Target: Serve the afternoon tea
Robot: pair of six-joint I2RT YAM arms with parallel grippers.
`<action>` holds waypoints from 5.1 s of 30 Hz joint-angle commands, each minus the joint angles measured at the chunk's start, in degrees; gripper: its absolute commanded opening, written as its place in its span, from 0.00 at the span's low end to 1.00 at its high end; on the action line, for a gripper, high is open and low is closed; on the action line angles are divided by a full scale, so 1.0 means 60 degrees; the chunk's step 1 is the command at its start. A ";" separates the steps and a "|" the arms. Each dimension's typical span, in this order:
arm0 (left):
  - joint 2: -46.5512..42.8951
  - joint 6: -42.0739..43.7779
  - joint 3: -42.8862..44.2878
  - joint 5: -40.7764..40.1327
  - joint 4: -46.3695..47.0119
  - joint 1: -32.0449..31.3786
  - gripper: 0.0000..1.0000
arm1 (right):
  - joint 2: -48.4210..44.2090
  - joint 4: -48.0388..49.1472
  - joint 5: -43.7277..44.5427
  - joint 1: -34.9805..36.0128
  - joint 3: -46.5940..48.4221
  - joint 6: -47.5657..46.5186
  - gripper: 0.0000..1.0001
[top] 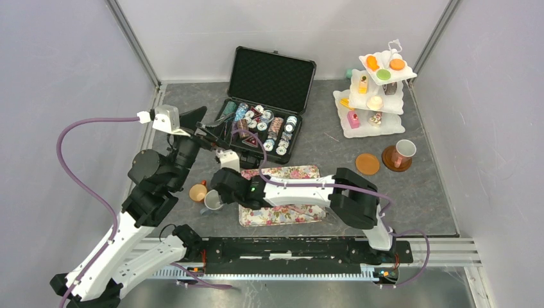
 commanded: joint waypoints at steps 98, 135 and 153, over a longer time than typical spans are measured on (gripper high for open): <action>0.1239 -0.0211 -0.0027 -0.0198 0.0266 0.0187 1.00 | -0.8590 -0.0305 -0.2548 -1.3109 -0.7465 -0.5987 0.53; 0.1445 -0.0506 0.0374 0.0782 -0.0081 0.0286 1.00 | -1.3858 -0.4178 -0.3626 -0.8491 -1.0493 -0.3881 0.52; 0.1295 -0.0540 0.0468 0.0798 -0.0085 0.0291 1.00 | -1.3212 -0.4587 -0.2296 -0.7557 -1.0605 -0.2781 0.42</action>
